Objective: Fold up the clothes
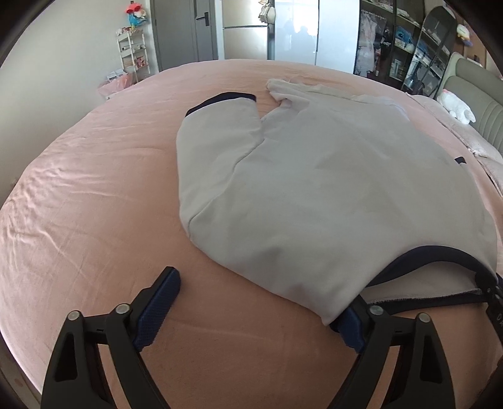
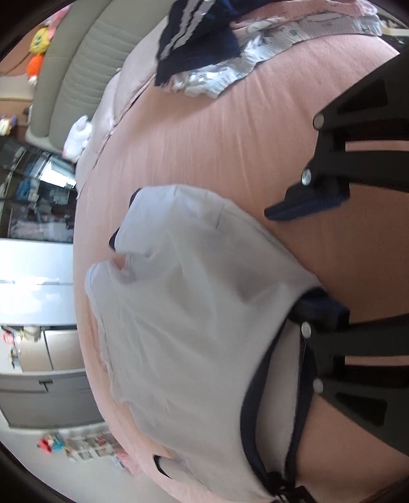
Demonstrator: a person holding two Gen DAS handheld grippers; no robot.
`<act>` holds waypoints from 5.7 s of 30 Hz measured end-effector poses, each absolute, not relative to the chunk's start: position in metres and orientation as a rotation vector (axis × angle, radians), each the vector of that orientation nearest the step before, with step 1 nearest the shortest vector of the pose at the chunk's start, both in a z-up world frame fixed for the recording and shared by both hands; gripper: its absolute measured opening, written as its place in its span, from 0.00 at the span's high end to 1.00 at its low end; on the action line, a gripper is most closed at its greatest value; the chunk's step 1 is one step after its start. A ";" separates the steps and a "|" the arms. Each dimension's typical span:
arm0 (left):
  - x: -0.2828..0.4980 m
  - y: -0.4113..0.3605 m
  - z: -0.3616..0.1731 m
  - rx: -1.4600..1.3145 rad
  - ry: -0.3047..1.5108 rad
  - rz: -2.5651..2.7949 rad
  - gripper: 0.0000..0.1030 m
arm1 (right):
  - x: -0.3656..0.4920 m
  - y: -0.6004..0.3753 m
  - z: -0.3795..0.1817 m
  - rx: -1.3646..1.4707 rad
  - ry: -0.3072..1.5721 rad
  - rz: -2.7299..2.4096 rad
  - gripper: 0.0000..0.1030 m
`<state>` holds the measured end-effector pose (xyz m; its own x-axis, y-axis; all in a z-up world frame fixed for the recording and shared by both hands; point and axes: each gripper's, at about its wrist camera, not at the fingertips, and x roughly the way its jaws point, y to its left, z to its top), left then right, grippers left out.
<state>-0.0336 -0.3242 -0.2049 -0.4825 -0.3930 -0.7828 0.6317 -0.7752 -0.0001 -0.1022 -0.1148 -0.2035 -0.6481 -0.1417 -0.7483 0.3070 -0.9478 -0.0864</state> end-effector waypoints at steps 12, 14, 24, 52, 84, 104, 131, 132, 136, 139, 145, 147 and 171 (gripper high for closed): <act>-0.011 -0.318 -0.194 1.116 0.349 -2.235 0.36 | -0.091 -0.109 -0.201 1.209 0.368 -2.635 0.79; -0.006 -0.312 -0.193 1.123 0.337 -2.235 0.36 | -0.086 -0.108 -0.200 1.217 0.372 -2.635 0.79; -0.001 -0.303 -0.186 1.123 0.360 -2.291 0.34 | -0.077 -0.092 -0.197 1.236 0.285 -2.591 0.68; 0.036 -0.298 -0.119 0.974 0.394 -2.325 0.19 | -0.061 -0.077 -0.150 1.271 0.183 -2.527 0.24; -0.075 -0.351 -0.110 1.164 0.148 -2.426 0.19 | -0.187 -0.005 -0.169 1.376 -0.144 -2.377 0.24; -0.012 -0.483 -0.181 1.013 1.255 -2.368 0.19 | -0.230 0.022 -0.214 1.375 -0.799 -2.026 0.23; -0.044 -0.488 -0.191 1.000 1.636 -2.397 0.08 | -0.260 0.000 -0.239 1.389 -1.034 -1.859 0.23; -0.042 -0.487 -0.193 1.003 1.669 -2.386 0.08 | -0.257 -0.001 -0.238 1.393 -1.013 -1.863 0.23; -0.023 -0.480 -0.200 0.952 1.782 -2.364 0.08 | -0.239 0.005 -0.237 1.391 -1.016 -1.836 0.23; -0.022 -0.481 -0.202 0.917 1.779 -2.349 0.08 | -0.233 0.007 -0.238 1.372 -1.020 -1.852 0.23; -0.031 -0.482 -0.200 0.943 1.743 -2.318 0.02 | -0.233 0.001 -0.235 1.384 -0.943 -1.912 0.23; -0.030 -0.479 -0.200 0.916 1.718 -2.342 0.02 | -0.232 0.004 -0.236 1.370 -0.942 -1.924 0.25; 0.004 -0.490 -0.232 0.708 1.708 -2.243 0.90 | -0.223 0.024 -0.250 1.386 -0.946 -2.116 1.00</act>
<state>0.0040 -0.4897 -0.2319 -0.8555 0.1027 -0.5075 0.4620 -0.2912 -0.8377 -0.2225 0.0235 -0.2499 -0.4027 -0.6765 -0.6166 -0.0083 -0.6709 0.7415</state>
